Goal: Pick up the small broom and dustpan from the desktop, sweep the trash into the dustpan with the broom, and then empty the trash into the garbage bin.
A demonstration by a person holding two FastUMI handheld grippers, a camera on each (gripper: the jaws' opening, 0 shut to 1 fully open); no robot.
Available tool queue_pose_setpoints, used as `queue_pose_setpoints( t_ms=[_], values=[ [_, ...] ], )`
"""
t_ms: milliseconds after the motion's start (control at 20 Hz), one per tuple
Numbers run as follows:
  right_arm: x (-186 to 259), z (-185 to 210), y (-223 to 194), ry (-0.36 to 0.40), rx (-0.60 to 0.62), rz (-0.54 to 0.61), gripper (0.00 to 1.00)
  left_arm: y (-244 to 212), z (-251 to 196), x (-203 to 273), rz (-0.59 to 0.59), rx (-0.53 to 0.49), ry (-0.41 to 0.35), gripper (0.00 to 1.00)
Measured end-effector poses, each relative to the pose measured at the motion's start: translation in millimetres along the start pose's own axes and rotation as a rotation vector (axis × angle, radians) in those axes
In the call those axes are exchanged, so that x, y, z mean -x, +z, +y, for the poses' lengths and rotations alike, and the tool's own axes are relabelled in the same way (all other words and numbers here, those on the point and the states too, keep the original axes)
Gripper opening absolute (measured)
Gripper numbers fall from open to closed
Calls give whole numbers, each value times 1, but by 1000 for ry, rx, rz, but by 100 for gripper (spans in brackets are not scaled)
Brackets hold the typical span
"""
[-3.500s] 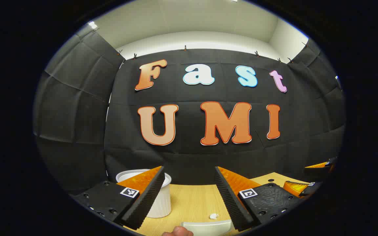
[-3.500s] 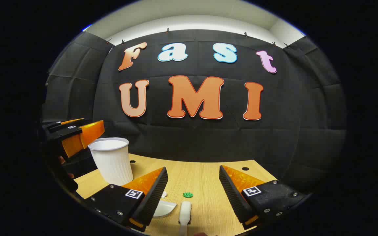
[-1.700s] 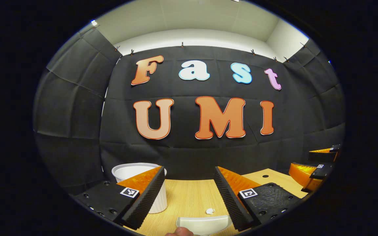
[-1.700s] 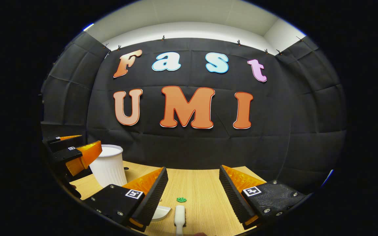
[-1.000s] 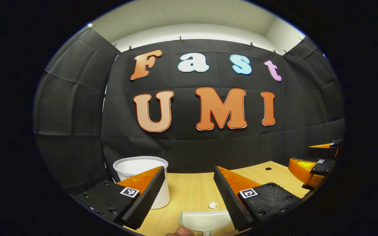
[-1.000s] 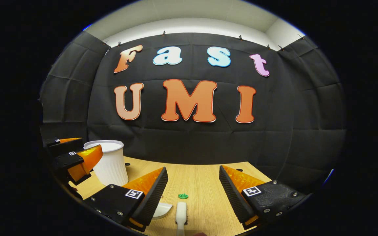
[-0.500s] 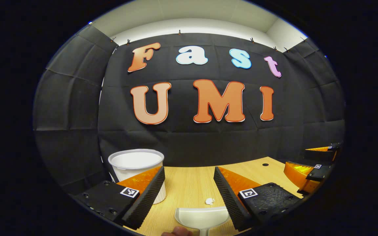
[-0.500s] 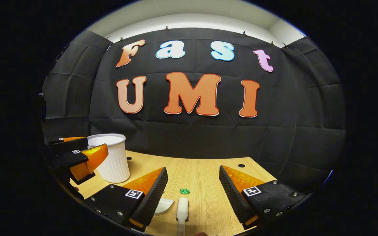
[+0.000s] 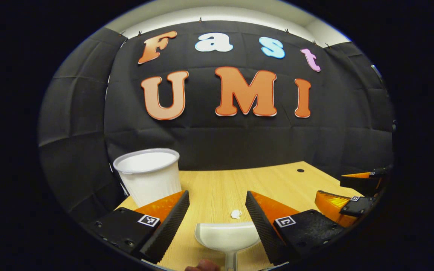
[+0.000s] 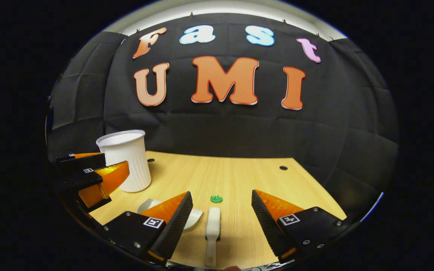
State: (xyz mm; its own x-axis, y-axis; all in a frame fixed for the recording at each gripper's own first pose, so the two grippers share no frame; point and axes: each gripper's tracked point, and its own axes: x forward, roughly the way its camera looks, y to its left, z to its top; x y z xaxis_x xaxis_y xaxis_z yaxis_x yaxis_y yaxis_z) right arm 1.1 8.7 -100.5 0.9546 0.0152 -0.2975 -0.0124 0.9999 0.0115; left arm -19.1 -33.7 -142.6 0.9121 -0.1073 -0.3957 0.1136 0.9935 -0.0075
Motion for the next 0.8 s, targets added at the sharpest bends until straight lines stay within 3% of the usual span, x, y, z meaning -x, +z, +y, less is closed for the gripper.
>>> queue_pose_setpoints(
  t_ms=[250, 500, 800],
  values=[
    [-15, 7, -75, 31, -5, 254, 95, -77, -11, -18, 284, 67, -39, 95],
    [-21, 7, -141, 70, 1, 482, 95, -157, -9, -13, 609, 132, -7, 96],
    [-24, 4, -170, 158, 70, 612, 95, -181, -2, -22, 875, 172, -13, 98]
  ],
)
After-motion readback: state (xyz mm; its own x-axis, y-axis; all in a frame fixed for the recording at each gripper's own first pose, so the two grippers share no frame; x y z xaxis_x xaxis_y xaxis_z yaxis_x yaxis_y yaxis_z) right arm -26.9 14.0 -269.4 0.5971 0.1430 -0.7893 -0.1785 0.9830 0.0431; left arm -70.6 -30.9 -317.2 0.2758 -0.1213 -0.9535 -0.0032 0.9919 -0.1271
